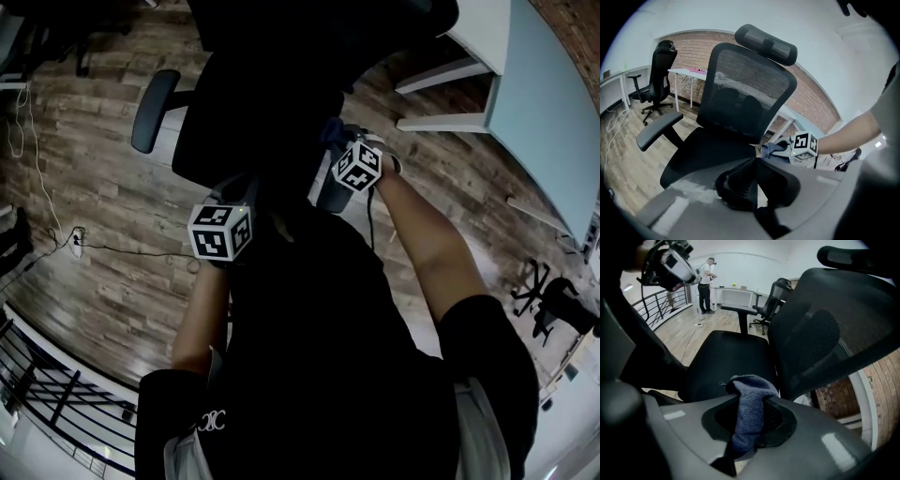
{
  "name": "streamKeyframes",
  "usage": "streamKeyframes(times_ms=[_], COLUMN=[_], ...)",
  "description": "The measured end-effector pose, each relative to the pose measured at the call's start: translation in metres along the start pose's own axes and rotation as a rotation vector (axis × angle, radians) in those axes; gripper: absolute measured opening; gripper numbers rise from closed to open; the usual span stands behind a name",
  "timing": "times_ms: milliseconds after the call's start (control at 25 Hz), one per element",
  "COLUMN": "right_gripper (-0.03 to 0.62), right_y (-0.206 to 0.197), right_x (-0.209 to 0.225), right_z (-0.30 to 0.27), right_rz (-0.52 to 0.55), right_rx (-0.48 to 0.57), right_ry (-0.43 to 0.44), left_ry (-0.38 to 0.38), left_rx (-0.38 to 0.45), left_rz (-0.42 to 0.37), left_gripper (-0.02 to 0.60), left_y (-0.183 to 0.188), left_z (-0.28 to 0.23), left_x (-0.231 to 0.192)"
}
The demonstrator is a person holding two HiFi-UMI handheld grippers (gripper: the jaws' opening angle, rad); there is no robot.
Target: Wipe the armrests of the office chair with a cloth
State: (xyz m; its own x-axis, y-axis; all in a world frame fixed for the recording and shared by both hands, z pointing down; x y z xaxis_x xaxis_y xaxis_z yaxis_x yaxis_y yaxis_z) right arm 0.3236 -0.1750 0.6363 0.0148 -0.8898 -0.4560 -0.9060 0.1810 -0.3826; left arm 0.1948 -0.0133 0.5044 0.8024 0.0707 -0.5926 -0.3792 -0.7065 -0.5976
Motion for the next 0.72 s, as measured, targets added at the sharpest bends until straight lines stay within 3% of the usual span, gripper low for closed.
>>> streamKeyframes(times_ms=[320,520,720], right_gripper=[0.071,0.071,0.070], right_y=[-0.005,-0.026,-0.054], right_x=[0.041,0.065,0.071], right_z=[-0.015,-0.017,-0.009], right_rz=[-0.227,-0.366,-0.429], right_rx=[-0.041,-0.122,-0.182], right_ry=[-0.065,-0.136,-0.184], left_ry=[-0.014,-0.033,-0.047], left_rx=[-0.015,-0.029,-0.040], left_rz=[-0.008,-0.023,-0.031], left_gripper=[0.006,0.006,0.006], left_y=[-0.008,-0.011,-0.012], left_z=[0.004,0.000,-0.003], left_x=[0.005,0.008,0.012])
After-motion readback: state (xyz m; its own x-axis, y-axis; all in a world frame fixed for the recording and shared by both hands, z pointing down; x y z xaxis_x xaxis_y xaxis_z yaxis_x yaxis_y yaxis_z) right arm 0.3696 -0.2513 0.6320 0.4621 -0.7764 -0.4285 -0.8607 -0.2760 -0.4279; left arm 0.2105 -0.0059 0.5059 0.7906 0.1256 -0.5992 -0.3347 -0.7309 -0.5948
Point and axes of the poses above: the fingertips, and each gripper's own axes: z backward along the fingers, x to its right, y out of its top, the point moved 1 cm from there along z, backward along the fingers, and after that the axes turned 15 degrees about -y, right-handed, at the moved point
